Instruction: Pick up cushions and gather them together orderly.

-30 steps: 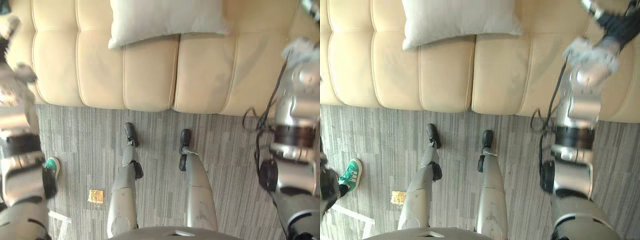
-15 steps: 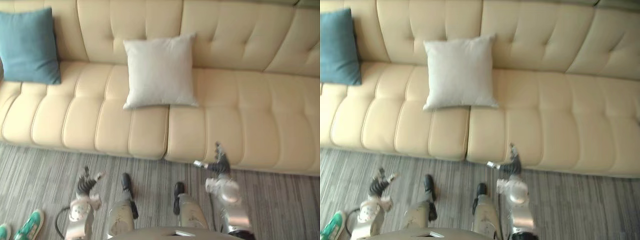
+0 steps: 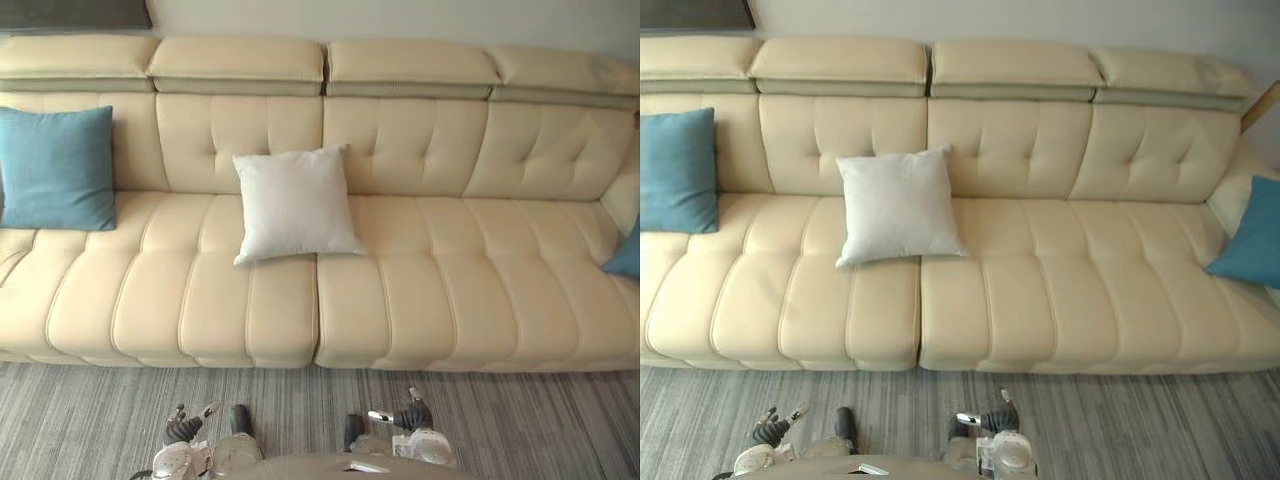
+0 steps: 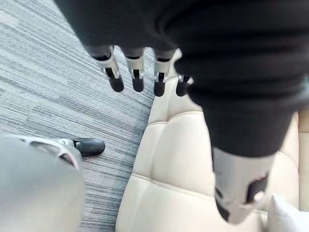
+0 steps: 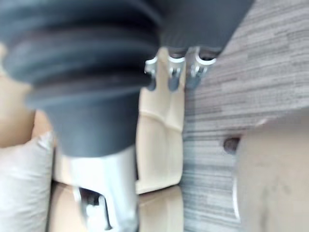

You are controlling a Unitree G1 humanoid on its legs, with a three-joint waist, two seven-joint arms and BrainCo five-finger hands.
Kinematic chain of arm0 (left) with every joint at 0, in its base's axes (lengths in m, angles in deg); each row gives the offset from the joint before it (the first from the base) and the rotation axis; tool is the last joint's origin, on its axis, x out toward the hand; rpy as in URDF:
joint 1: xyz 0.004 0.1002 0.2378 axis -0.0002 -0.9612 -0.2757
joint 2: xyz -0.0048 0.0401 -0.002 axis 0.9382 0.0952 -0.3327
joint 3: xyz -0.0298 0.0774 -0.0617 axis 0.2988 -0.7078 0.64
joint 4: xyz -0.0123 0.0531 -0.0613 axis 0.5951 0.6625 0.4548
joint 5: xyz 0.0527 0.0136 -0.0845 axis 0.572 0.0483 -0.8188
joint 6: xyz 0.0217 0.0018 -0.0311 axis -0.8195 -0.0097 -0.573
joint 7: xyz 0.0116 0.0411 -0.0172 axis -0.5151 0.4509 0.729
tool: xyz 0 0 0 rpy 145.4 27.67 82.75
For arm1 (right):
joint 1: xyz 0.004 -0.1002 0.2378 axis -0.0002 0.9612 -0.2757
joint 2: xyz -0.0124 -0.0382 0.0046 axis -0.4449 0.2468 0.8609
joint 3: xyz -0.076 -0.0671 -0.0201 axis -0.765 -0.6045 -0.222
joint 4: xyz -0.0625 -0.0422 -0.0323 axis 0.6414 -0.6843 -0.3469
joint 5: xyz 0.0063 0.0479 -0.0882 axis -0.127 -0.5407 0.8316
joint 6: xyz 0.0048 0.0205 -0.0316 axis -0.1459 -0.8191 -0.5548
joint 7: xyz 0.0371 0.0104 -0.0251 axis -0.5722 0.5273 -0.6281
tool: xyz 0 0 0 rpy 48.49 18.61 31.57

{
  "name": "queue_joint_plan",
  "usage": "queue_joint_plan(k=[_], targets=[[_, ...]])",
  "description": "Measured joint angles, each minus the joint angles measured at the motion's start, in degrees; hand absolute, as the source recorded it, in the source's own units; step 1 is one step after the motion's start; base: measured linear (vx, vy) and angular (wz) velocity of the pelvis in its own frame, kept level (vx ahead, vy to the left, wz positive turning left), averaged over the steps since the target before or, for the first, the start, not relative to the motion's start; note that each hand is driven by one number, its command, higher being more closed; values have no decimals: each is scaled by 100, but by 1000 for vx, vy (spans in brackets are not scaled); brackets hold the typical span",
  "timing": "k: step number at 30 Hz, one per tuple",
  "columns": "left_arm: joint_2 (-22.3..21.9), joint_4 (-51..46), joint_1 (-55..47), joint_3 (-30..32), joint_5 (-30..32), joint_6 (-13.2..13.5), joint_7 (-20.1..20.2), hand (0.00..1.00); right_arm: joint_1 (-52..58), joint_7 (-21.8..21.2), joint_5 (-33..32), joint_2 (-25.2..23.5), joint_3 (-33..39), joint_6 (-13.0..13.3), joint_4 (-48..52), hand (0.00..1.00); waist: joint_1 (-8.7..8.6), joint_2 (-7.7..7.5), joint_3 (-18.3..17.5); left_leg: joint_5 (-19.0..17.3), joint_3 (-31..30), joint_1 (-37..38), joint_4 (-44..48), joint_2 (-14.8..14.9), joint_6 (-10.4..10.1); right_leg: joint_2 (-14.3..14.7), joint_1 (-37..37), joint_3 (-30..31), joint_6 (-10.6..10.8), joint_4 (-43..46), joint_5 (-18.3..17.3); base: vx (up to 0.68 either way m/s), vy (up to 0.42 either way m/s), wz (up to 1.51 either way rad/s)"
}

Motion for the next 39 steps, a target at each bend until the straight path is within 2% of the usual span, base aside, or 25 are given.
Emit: queue_joint_plan(k=[1, 2, 3, 4, 5, 6, 7, 8, 11, 12, 13, 14, 15, 17, 19, 21, 23, 24, 28, 30, 31, 33, 34, 36, 39], targets=[[24, -2, -3, 38, -27, 1, -19, 0, 1, 10, 1, -7, 3, -4, -30, 0, -2, -56, -19, 5, -37, 18, 28, -7, 5, -63, -15, -56, 7, 507, -13, -78, -59, 52], [160, 16, -52, 91, -32, -13, -65, 0, -26, 9, 2, -14, -24, -4, -226, 0, 10, -257, -147, 16, -151, 35, 39, -168, -21, -131, 14, -66, 192, 740, 270, -21, -69, 18], [148, 154, 7, 142, -33, -52, -88, 0, -125, 10, 8, 34, -67, -12, -472, 0, 137, -328, -266, -61, -335, -81, 14, -207, -146, 20, 103, -24, 330, 223, 275, -27, -57, -4], [122, 203, 6, 145, -34, -84, -105, 0, -195, 13, 8, 77, -82, -13, -530, 0, 176, -284, -316, -101, -479, -179, 45, -208, -166, 90, 218, 17, 437, -232, 336, -41, -65, -63], [20, 238, -3, 153, -39, -99, -124, 0, -479, 28, 7, 192, -89, -22, -603, 0, 283, -126, -359, 60, -611, -551, 156, -85, -53, 287, 398, 98, 354, -754, 98, -140, -67, -49], [118, 307, 45, 144, -89, -111, -150, 0, -663, 48, 6, 127, -116, -19, -616, 0, 227, -257, -344, 131, -573, -769, 225, -171, -53, 259, 419, 53, 368, -926, -330, -147, -86, -44], [132, 380, 130, 112, -114, -114, -172, 0, -736, 60, 4, 145, -110, -24, -651, 0, 229, -221, -293, 183, -569, -827, 226, -147, -56, 285, 417, 30, 447, -1147, -303, -255, -57, -8], [112, 440, 291, -42, -147, -123, -221, 0, -850, 79, -1, 213, -101, -38, -702, 0, 233, -29, -124, 197, -621, -795, 137, -32, -104, 480, 603, -14, 367, -1599, 23, -219, -37, -10], [-53, 436, 321, -238, -143, -115, -242, 0, -846, 94, -3, 339, -98, -43, -657, 0, 217, 285, 22, 206, -631, -721, -39, 63, -146, 618, 688, -5, 345, -1905, 255, -187, -9, -10], [-44, 438, 325, -340, -137, -115, -245, 0, -743, 117, -6, 354, -68, -48, -606, 0, 175, 295, 55, 22, -600, -639, -178, 11, -394, 553, 669, 29, 282, -1929, 295, -118, -3, -6], [-32, 431, 324, -364, -134, -111, -241, 0, -707, 128, -10, 352, -53, -48, -593, 0, 167, 261, 52, -105, -554, -657, -158, -16, -438, 514, 634, 49, 262, -1929, 311, -73, 19, -17], [-28, 402, 330, -369, -135, -107, -235, 0, -682, 132, -42, 331, -54, -47, -594, 0, 192, 238, 53, -113, -588, -730, 86, -69, -287, 438, 556, 123, 190, -1914, 373, -39, 69, -50], [-27, 401, 331, -369, -127, -102, -224, 0, -651, 137, -61, 373, 1, -46, -596, 0, 180, 220, 55, -240, -753, -816, 972, -257, -131, 296, 477, 258, 281, -1902, 465, -36, 102, -61], [-51, 409, 278, -398, -73, -101, -219, 0, -581, 141, -65, 401, 53, -45, -593, 0, 138, 224, 56, -883, -958, -675, 1369, -425, -23, 270, 463, 483, 357, -1907, 498, -6, 127, -63], [-20, 389, 310, -393, -28, -96, -178, 0, -488, 136, -75, 322, 158, -46, -607, 0, 146, 118, 80, -1138, -941, -600, 1453, -583, -136, 250, 423, 849, 423, -1930, 548, -9, 118, -73], [63, 415, 313, -394, -23, -86, -118, 0, -389, 120, -229, 193, 194, -46, -614, 0, 91, -55, 17, -1405, -975, -562, 1412, -754, -114, 195, 338, 1149, 387, -2121, 659, 7, 128, -75], [102, 468, 367, -401, -8, -96, -102, 0, -326, 119, -279, 60, 303, -47, -630, 0, -1, -98, 9, -1445, -895, -561, 1419, -787, -49, 185, 323, 1286, 283, -2240, 751, 41, 110, -50], [127, 565, 452, -413, 91, -109, -93, 0, -279, 117, -357, -26, 413, -49, -691, 0, -51, -185, -31, -1497, -742, -513, 1437, -781, -39, 186, 305, 1410, 370, -2279, 880, 57, 70, -48], [149, 705, 546, -486, 283, -115, -72, 0, -438, 122, -502, -45, 580, -101, -874, 0, -35, -141, -6, -1684, -212, -274, 1505, -613, -65, 373, 253, 1693, 390, -2407, 1208, 73, 13, -103], [167, 789, 629, -586, 384, -115, -56, 0, -686, 124, -502, -24, 563, -103, -1011, 0, -1, -75, 8, -1701, 210, -229, 1483, -419, 27, 545, 110, 1433, 239, -2708, 1705, 36, -29, -133], [155, 805, 661, -627, 415, -121, -54, 0, -819, 125, -503, -8, 561, -119, -1110, 0, 3, 41, 58, -1642, 480, -213, 1420, -281, 96, 618, 100, 995, -1, -2915, 1909, 41, -73, -140], [114, 805, 674, -642, 439, -137, -51, 0, -983, 126, -503, 92, 573, -160, -1306, 0, -1, 120, 128, -1578, 1170, 14, 1429, -97, 194, 463, 8, -905, -446, -2675, 1468, 73, -86, -139], [109, 801, 662, -641, 438, -137, -51, 0, -982, 127, -502, 125, 574, -157, -1306, 0, 2, 158, 146, -1578, 1283, 89, 1428, -50, 194, 398, 6, -1276, -513, -2541, 1419, 84, -69, -117], [161, 803, 624, -635, 438, -140, -53, 0, -952, 132, -502, 205, 571, -149, -1329, 0, -29, 197, 170, -1603, 1448, 363, 1396, 5, 121, 296, 3, -1968, -470, -2122, 1166, 85, -112, -84], [156, 807, 588, -637, 435, -141, -56, 0, -980, 133, -502, 456, 575, -158, -1505, 0, -35, 403, 213, -1720, 1420, 598, 1376, 206, -162, 614, -118, -1397, -256, -1882, 880, 105, -152, -86]])
